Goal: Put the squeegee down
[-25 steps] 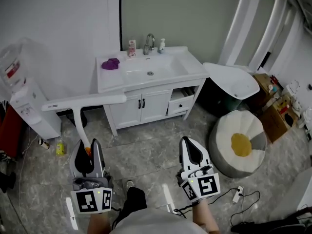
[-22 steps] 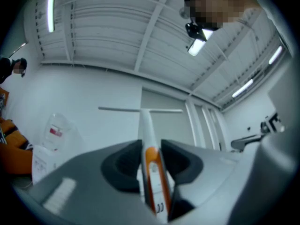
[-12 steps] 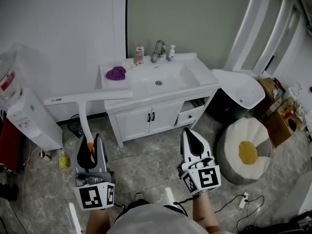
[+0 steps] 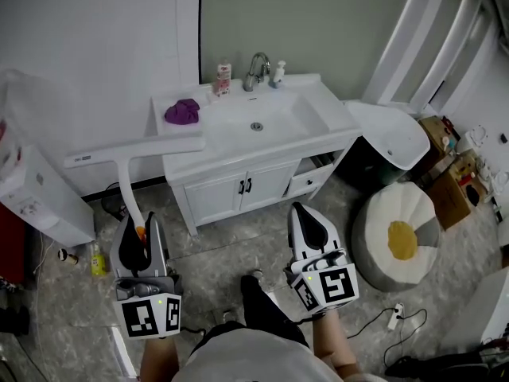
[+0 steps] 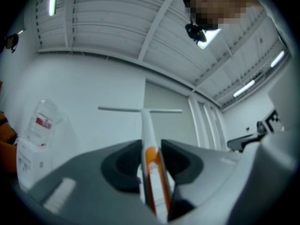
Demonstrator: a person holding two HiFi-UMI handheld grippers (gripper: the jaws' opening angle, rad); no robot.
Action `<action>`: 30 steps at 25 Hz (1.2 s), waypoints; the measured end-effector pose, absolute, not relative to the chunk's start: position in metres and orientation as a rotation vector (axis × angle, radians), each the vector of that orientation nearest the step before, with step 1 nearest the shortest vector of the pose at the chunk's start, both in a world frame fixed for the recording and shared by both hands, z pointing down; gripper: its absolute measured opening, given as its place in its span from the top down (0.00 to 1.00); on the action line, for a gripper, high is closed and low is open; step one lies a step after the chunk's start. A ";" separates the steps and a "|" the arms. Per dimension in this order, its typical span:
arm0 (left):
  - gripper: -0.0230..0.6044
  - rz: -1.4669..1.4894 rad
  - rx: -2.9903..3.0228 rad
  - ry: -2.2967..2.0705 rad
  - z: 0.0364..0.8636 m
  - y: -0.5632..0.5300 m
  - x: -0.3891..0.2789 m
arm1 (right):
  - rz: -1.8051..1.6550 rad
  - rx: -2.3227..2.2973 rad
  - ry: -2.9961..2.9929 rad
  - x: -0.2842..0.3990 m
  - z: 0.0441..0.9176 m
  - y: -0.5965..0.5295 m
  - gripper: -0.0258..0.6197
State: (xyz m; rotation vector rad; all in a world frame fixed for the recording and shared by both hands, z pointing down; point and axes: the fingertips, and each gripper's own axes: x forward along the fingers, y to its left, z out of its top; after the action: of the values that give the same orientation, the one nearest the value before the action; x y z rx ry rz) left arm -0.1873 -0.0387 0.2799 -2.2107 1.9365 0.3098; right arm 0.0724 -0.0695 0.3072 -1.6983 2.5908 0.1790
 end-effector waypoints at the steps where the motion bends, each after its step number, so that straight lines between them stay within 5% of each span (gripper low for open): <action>1: 0.75 0.306 -2.210 1.940 0.282 -0.043 -0.188 | 0.172 -1.700 2.591 0.073 0.310 -0.076 0.96; 30: 0.75 0.302 -2.079 2.113 0.273 -0.318 -0.146 | 0.133 -1.398 2.668 0.100 0.302 -0.382 0.96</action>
State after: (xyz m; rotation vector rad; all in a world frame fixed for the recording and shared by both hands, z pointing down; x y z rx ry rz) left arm -0.1459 -0.3183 0.2733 -2.0786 2.1128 0.3021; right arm 0.0996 -0.3817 0.3023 -1.3976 2.6677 0.1332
